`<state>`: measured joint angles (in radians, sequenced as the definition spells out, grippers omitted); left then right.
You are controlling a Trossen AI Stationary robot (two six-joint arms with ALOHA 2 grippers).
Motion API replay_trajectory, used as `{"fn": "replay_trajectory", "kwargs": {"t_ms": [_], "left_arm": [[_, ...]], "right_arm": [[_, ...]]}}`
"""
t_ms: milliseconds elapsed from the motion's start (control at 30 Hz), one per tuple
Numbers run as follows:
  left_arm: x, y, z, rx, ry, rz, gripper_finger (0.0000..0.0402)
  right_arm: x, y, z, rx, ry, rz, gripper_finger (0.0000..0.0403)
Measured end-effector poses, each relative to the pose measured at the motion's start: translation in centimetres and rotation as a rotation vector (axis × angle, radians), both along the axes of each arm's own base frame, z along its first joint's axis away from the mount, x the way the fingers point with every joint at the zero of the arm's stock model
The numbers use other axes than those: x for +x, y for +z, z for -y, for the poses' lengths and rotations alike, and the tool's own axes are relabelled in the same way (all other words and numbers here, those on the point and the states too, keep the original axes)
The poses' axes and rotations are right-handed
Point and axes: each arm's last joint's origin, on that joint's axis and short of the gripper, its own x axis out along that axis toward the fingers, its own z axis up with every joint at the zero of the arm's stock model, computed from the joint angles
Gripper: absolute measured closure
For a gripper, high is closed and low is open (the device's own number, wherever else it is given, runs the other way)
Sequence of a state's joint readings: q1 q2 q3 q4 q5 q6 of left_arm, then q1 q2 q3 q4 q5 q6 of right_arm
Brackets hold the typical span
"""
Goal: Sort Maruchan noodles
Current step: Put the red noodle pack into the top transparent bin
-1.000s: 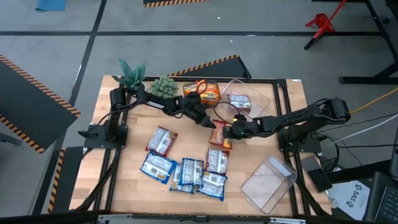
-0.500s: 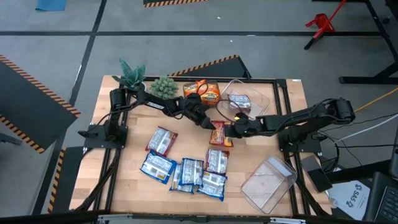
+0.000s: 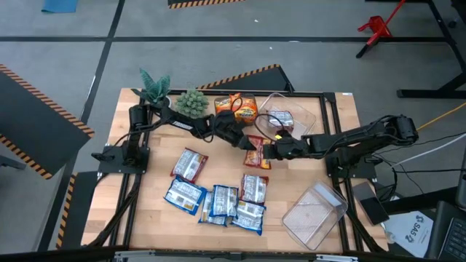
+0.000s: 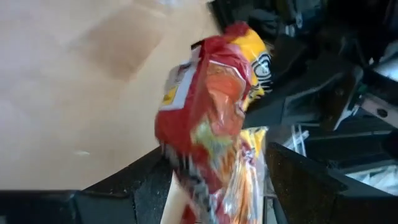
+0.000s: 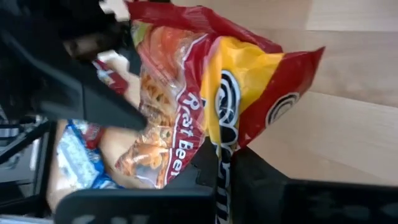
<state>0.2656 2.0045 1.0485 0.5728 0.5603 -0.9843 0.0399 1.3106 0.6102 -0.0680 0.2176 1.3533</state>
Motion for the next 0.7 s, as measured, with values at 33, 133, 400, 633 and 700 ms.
{"fn": "replay_trajectory", "kwargs": {"t_ms": [33,133,400,633,700], "left_arm": [[0.10,0.04,0.34,0.002,-0.004,0.004,0.0154],[0.30,0.10,1.00,0.010,-0.005,0.010,0.0154],[0.38,0.25,1.11,0.009,-0.002,0.025,0.0160],[0.40,0.24,1.16,0.006,0.009,0.021,0.0220],[0.42,0.26,1.15,-0.006,0.012,0.018,0.0242]], "right_arm": [[0.07,0.08,0.00,0.000,0.001,0.011,0.0402],[0.19,0.21,0.02,-0.010,-0.001,0.028,0.0402],[0.42,0.47,0.06,-0.039,0.011,0.059,0.0402],[0.43,0.48,0.06,-0.084,0.056,0.048,0.0373],[0.45,0.49,0.05,-0.088,0.061,0.049,0.0352]]}}
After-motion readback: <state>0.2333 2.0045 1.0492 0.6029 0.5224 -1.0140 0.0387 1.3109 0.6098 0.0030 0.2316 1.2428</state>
